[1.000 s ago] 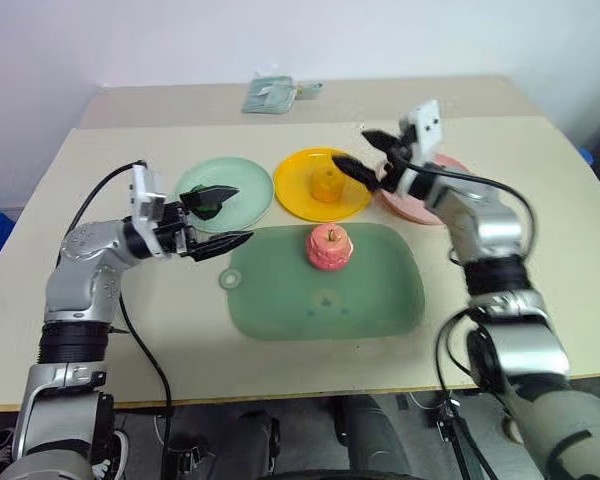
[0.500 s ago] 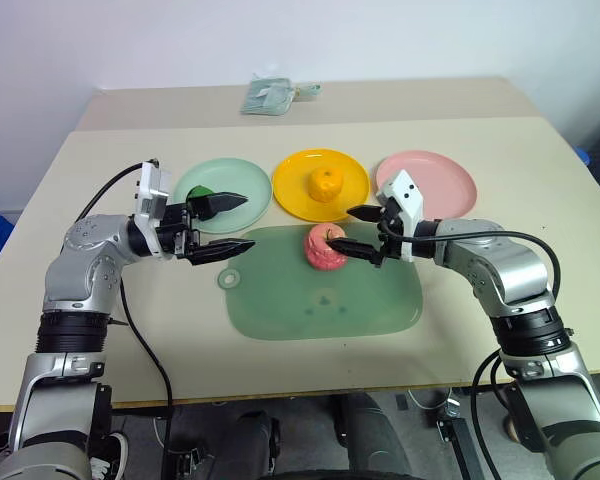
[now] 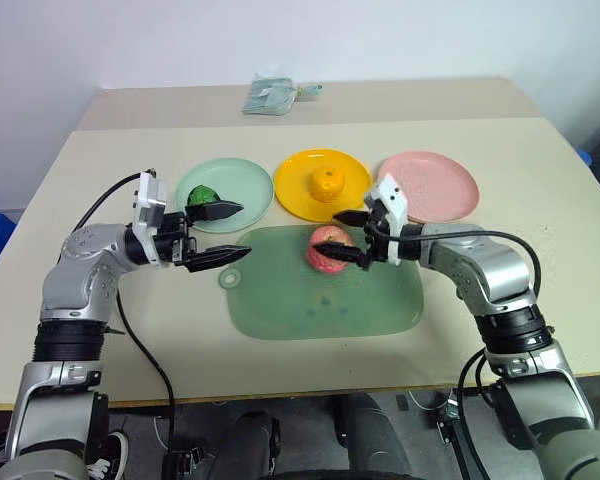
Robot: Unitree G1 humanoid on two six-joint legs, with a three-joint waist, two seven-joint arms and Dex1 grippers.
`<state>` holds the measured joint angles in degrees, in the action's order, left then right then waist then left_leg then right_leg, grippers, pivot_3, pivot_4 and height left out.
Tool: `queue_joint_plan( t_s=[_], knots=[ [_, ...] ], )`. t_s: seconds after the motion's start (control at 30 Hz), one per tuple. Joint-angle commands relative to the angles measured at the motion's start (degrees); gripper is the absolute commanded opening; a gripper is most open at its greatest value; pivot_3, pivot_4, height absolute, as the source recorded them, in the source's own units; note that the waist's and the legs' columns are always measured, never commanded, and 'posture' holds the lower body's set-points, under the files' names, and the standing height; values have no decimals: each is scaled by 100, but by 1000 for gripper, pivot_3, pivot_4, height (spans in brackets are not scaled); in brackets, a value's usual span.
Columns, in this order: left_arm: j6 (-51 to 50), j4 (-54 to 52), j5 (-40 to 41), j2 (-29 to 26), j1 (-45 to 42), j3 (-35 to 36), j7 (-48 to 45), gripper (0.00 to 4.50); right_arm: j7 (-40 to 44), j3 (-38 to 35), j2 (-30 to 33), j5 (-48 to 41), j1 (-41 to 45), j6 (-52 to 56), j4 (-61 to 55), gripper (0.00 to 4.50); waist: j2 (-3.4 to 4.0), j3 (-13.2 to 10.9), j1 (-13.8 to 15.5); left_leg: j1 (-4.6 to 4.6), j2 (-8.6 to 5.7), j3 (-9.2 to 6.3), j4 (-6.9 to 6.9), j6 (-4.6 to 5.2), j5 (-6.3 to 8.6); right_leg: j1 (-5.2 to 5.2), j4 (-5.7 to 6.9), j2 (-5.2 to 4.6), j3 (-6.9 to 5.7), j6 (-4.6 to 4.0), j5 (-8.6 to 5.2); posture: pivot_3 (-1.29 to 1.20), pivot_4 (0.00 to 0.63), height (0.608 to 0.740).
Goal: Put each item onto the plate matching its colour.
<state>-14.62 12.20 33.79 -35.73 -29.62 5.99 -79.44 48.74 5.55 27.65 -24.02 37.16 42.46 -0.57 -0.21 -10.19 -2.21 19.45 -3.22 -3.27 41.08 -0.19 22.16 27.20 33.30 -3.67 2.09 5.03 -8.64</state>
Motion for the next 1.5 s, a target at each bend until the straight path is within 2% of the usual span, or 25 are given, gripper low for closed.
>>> queue_joint_plan(
  t_s=[0.03,0.2,0.3,0.4,0.53,0.63,0.67,0.73,0.83,0.97,1.1,1.3,1.37,1.4,1.5],
  knots=[
    [90,-183,29,-70,-3,157,9,4500,157,-75,75,-207,-11,113,-343,4461,0,0,3,0,0,0,0,0,0,0,0,0,0,0,0,0,150,740],
    [128,-168,30,-53,-6,146,-8,4500,231,377,363,264,-257,-112,-419,4461,-1,1,3,0,0,1,0,0,0,0,0,0,0,0,0,0,150,740],
    [173,-117,11,-47,-13,138,-38,4500,43,318,233,303,-233,-98,-269,4461,-1,1,-1,-1,0,2,0,1,0,-1,0,0,0,0,0,0,150,740],
    [200,-73,2,-53,-25,141,-71,4500,-36,568,319,737,-233,-420,-134,4461,-1,1,-8,-1,1,2,-1,0,0,0,0,1,0,0,0,0,150,740],
    [248,-31,-10,-60,-31,132,-99,4500,12,507,237,665,-244,-440,-95,4461,-2,1,-6,-1,0,2,-1,0,0,-1,0,1,0,0,0,0,150,740],
    [250,-26,-5,-66,-23,128,-109,4500,99,459,293,596,-265,-383,-131,3741,-2,1,2,-2,0,2,0,0,0,-2,0,0,0,0,0,0,150,740],
    [264,-20,-9,-63,-19,133,-102,4500,23,226,240,463,-210,-353,-111,3365,-2,1,2,-2,0,2,0,0,0,-3,0,0,0,0,0,0,150,740],
    [255,-13,-1,-59,-15,139,-99,4500,-159,-221,138,236,-80,-342,-11,3023,-2,1,2,-2,0,1,0,0,0,-2,0,0,0,0,0,0,150,740],
    [220,-45,29,-20,13,115,-100,4500,-603,-950,113,108,181,-579,422,3023,-1,1,3,0,-1,2,0,0,0,-1,0,0,0,0,0,0,150,740],
    [243,-156,50,122,76,69,-41,4500,-1322,-1578,330,481,441,-1377,1307,3023,-1,1,38,0,-1,2,-2,0,0,-1,-2,-1,0,0,0,0,150,740],
    [625,11,-139,344,-40,70,115,4500,-1930,-1665,414,957,651,-2062,2149,3023,-1,1,38,-1,-2,6,-7,1,1,-2,-6,-1,1,0,0,0,150,740],
    [964,205,-372,455,-194,12,224,4500,-2202,-1299,276,1517,723,-2768,2853,3023,-1,1,-49,-2,2,14,-9,1,0,2,-2,2,10,-1,0,0,150,740],
    [1000,201,-395,432,-196,18,242,4500,-2215,-1382,210,1441,783,-2763,2925,3960,-1,1,-44,-4,3,17,-10,1,0,3,0,3,14,0,0,0,150,740],
    [994,186,-390,417,-189,22,249,4500,-2275,-1422,192,1443,806,-2834,2921,4274,-1,0,-36,-4,3,17,-10,1,0,3,1,3,14,0,0,0,150,740],
    [962,205,-367,351,-178,55,200,4500,-2191,-1488,123,1299,853,-2966,2672,4393,-1,0,-33,-2,1,16,-8,1,0,4,0,1,15,0,0,0,150,740]
  ],
)
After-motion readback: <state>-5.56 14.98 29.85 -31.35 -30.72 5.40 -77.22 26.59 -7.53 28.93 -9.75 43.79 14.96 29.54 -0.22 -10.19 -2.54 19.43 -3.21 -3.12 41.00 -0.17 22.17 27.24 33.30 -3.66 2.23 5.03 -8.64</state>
